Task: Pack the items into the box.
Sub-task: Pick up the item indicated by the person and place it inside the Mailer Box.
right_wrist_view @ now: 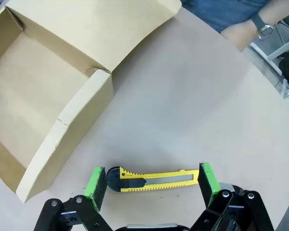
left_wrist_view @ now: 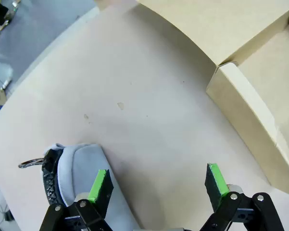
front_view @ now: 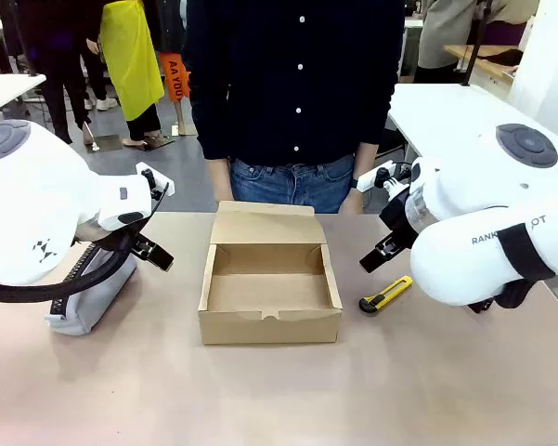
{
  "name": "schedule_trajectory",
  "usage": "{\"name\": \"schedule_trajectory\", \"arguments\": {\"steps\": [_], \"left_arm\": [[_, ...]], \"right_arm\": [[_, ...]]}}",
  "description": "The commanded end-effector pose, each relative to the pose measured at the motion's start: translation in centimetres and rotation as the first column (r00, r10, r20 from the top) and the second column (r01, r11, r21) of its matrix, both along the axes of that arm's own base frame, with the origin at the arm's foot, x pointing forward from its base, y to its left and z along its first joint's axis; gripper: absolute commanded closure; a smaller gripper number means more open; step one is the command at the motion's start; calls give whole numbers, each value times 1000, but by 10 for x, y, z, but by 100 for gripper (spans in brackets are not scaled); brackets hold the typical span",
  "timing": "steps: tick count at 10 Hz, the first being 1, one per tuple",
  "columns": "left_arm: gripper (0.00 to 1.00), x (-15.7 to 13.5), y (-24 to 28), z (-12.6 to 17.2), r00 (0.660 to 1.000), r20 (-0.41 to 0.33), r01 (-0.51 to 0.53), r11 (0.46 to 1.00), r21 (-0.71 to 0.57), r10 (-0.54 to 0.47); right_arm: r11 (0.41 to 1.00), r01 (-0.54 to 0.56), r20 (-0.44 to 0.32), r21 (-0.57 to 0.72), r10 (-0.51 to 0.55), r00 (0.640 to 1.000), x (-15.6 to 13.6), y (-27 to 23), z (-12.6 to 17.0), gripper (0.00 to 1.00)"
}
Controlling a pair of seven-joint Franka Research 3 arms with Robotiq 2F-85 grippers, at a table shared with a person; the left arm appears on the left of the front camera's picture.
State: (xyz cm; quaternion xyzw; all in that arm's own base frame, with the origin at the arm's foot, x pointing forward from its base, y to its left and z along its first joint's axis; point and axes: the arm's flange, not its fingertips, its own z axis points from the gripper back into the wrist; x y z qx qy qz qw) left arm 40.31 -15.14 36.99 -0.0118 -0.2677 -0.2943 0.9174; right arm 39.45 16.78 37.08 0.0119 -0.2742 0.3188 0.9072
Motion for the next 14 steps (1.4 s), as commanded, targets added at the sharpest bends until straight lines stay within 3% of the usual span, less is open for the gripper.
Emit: {"name": "schedule_trajectory", "arguments": {"steps": [1,14], "left_arm": [[0,0,0,0,1000,0,0,1000,0,0],[0,0,0,0,1000,0,0,1000,0,0]], "right_arm": [[1000,0,0,0,0,1000,0,0,0,0],[1000,0,0,-1,0,1000,0,0,0,0]]}}
